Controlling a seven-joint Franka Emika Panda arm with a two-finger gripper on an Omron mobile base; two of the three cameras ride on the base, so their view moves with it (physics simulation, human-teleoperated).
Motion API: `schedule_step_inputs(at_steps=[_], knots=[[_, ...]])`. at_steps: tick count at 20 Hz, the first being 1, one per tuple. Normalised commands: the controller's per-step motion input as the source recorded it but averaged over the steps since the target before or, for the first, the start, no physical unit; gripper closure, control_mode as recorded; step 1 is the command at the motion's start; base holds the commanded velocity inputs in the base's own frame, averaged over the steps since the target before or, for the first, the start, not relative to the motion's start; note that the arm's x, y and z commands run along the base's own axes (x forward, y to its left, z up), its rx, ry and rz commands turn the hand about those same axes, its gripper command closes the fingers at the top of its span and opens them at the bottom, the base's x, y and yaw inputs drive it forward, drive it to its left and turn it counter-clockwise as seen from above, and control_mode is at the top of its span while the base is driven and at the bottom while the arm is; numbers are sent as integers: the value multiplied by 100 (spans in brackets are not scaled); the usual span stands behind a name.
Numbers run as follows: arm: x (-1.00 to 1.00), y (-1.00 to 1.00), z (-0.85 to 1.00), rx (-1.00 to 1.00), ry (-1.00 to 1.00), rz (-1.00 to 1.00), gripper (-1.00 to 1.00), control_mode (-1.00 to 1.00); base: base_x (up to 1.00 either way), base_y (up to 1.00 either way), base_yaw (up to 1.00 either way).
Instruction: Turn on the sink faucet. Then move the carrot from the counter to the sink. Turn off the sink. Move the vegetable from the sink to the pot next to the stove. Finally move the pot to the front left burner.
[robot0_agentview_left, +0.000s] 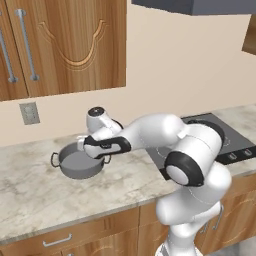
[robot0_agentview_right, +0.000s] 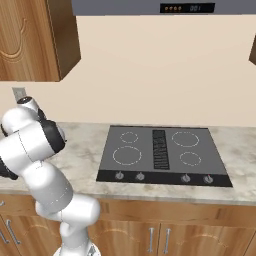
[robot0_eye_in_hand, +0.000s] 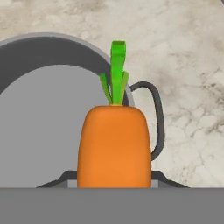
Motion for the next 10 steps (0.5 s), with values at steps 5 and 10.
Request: schedule_step_inputs(at_steps=[5,10], knots=[[2,21,-15,-1,2,0,100,-100,0,0,0],[1,26,-20,-2,3,0,100,-100,0,0,0]])
